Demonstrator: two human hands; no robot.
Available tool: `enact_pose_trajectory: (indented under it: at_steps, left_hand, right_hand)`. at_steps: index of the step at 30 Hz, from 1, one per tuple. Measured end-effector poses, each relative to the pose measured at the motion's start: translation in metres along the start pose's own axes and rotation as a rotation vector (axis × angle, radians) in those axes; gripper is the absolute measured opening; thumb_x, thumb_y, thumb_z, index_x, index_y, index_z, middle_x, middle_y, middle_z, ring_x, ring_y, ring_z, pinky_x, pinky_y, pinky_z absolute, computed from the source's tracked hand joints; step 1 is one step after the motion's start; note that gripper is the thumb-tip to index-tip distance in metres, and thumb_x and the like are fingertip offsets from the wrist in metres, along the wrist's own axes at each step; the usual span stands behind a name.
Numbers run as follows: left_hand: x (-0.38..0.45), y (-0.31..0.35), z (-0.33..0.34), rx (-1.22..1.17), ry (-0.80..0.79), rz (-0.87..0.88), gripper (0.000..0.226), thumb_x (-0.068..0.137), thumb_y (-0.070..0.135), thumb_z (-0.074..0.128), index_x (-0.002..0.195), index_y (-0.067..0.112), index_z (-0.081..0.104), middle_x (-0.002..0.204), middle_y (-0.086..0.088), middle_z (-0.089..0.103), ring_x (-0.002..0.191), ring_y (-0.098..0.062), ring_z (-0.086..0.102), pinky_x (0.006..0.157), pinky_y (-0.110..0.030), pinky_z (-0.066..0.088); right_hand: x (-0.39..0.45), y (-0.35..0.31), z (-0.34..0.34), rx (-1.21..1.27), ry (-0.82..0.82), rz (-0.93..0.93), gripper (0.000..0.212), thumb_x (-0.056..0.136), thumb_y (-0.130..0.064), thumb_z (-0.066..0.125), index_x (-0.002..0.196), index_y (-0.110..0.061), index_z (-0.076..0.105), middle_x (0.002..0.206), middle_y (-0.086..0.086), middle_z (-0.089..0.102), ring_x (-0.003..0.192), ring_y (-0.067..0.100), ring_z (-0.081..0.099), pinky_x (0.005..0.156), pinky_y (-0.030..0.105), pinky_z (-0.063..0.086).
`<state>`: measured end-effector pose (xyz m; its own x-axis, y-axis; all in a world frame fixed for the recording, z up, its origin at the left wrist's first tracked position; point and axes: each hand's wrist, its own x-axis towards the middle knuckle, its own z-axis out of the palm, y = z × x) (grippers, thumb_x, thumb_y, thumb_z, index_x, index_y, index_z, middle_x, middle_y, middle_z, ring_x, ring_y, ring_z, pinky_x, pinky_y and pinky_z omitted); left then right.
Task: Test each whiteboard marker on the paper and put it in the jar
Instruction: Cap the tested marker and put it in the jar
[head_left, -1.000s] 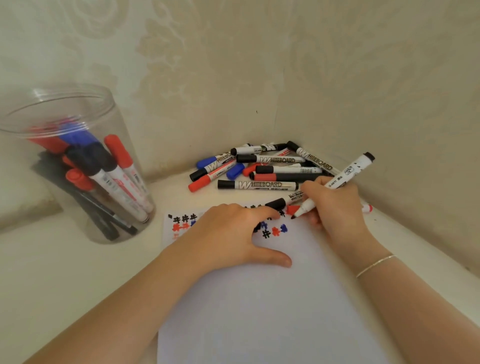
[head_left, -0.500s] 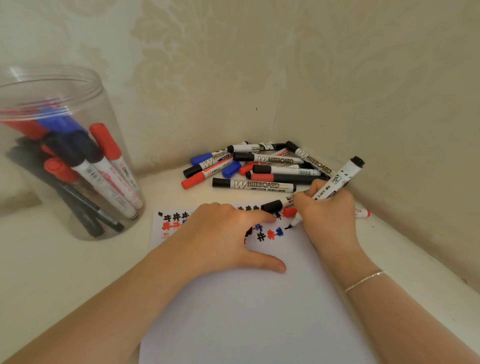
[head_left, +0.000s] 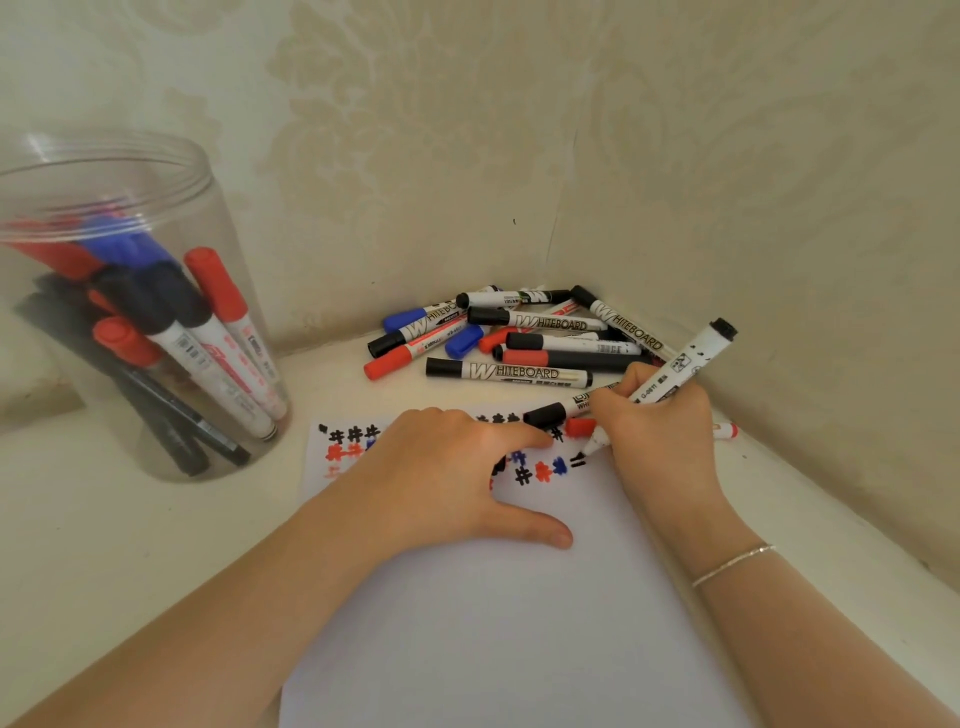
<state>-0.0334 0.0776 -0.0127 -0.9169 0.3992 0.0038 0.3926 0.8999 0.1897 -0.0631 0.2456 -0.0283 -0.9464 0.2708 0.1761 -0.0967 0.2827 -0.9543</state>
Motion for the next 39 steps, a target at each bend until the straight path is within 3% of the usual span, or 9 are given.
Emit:
enact_pose_trajectory:
  at_steps: [3, 6, 11, 16, 19, 23, 28, 32, 39]
  left_hand:
    - [0.0, 0.0, 0.001, -0.006, -0.011, -0.003, 0.083, 0.059, 0.088, 0.049, 0.134, 0.055, 0.036, 0.064, 0.018, 0.035, 0.073, -0.009, 0.044, 0.065, -0.024, 0.031]
    - [0.0, 0.0, 0.0, -0.002, -0.011, -0.003, 0.083, 0.06, 0.088, 0.05, 0.134, 0.054, 0.036, 0.063, 0.018, 0.033, 0.074, -0.009, 0.043, 0.067, -0.025, 0.031]
    - [0.0, 0.001, 0.0, -0.006, -0.01, -0.003, 0.083, 0.06, 0.087, 0.05, 0.134, 0.054, 0.037, 0.063, 0.017, 0.034, 0.072, -0.009, 0.043, 0.064, -0.024, 0.03]
    - [0.0, 0.001, 0.0, -0.012, -0.005, -0.002, 0.082, 0.06, 0.087, 0.051, 0.133, 0.053, 0.037, 0.063, 0.017, 0.035, 0.072, -0.009, 0.044, 0.063, -0.024, 0.031]
    - [-0.002, -0.001, 0.0, -0.056, -0.005, -0.008, 0.079, 0.061, 0.087, 0.05, 0.13, 0.051, 0.037, 0.069, 0.015, 0.046, 0.072, -0.009, 0.05, 0.064, -0.024, 0.036]
    - [-0.004, -0.006, 0.002, -0.342, 0.026, -0.051, 0.04, 0.084, 0.057, 0.057, 0.11, 0.038, 0.032, 0.072, 0.007, 0.056, 0.064, -0.008, 0.052, 0.058, -0.027, 0.039]
    - [-0.008, -0.013, 0.001, -0.655, 0.022, -0.071, 0.015, 0.093, 0.024, 0.054, 0.095, 0.036, 0.045, 0.086, 0.006, 0.062, 0.073, -0.009, 0.056, 0.068, -0.034, 0.046]
    - [-0.008, -0.013, 0.0, -0.644, 0.016, -0.041, 0.021, 0.094, 0.02, 0.052, 0.085, 0.038, 0.047, 0.079, 0.019, 0.055, 0.068, 0.005, 0.051, 0.063, -0.017, 0.036]
    - [-0.009, -0.01, 0.001, -0.458, 0.017, 0.008, 0.013, 0.096, 0.028, 0.046, 0.086, 0.036, 0.046, 0.073, 0.009, 0.057, 0.063, -0.005, 0.048, 0.058, -0.023, 0.037]
  right_hand:
    - [-0.002, 0.0, 0.001, -0.014, -0.017, -0.004, 0.017, 0.073, 0.003, 0.056, 0.06, 0.006, 0.045, 0.055, 0.023, 0.049, 0.055, 0.024, 0.043, 0.05, 0.026, 0.038]
    - [0.0, 0.002, 0.001, -0.012, -0.013, 0.007, 0.023, 0.073, 0.003, 0.057, 0.056, -0.005, 0.044, 0.053, 0.015, 0.047, 0.054, 0.035, 0.049, 0.052, 0.028, 0.038]
    - [-0.002, 0.0, 0.0, 0.031, 0.006, 0.017, 0.017, 0.075, 0.003, 0.056, 0.062, 0.008, 0.046, 0.056, 0.019, 0.054, 0.055, 0.022, 0.045, 0.052, 0.026, 0.038]
    - [-0.001, 0.001, 0.001, 0.056, 0.007, 0.027, 0.027, 0.074, 0.004, 0.056, 0.055, -0.01, 0.042, 0.054, 0.013, 0.045, 0.058, 0.025, 0.054, 0.056, 0.03, 0.042]
    - [-0.007, -0.009, -0.002, 0.224, 0.012, -0.001, 0.021, 0.08, 0.005, 0.061, 0.064, 0.001, 0.048, 0.049, 0.014, 0.052, 0.04, 0.012, 0.053, 0.041, 0.017, 0.038]
    - [-0.014, -0.021, -0.006, 0.469, -0.099, -0.04, 0.025, 0.08, -0.014, 0.07, 0.07, -0.001, 0.052, 0.052, 0.01, 0.054, 0.035, 0.015, 0.046, 0.037, 0.022, 0.038]
    - [-0.019, -0.021, 0.001, 0.769, -0.344, 0.14, 0.025, 0.079, -0.02, 0.056, 0.071, 0.003, 0.059, 0.061, 0.016, 0.06, 0.043, 0.025, 0.054, 0.043, 0.03, 0.046]
    - [-0.018, -0.017, 0.004, 0.726, -0.259, 0.135, 0.029, 0.089, -0.008, 0.049, 0.061, -0.003, 0.047, 0.057, 0.014, 0.052, 0.033, 0.021, 0.042, 0.035, 0.024, 0.033]
    - [-0.021, -0.017, 0.008, 0.514, -0.354, 0.067, 0.023, 0.084, -0.008, 0.064, 0.065, 0.002, 0.055, 0.049, 0.016, 0.054, 0.033, 0.021, 0.046, 0.04, 0.026, 0.041]
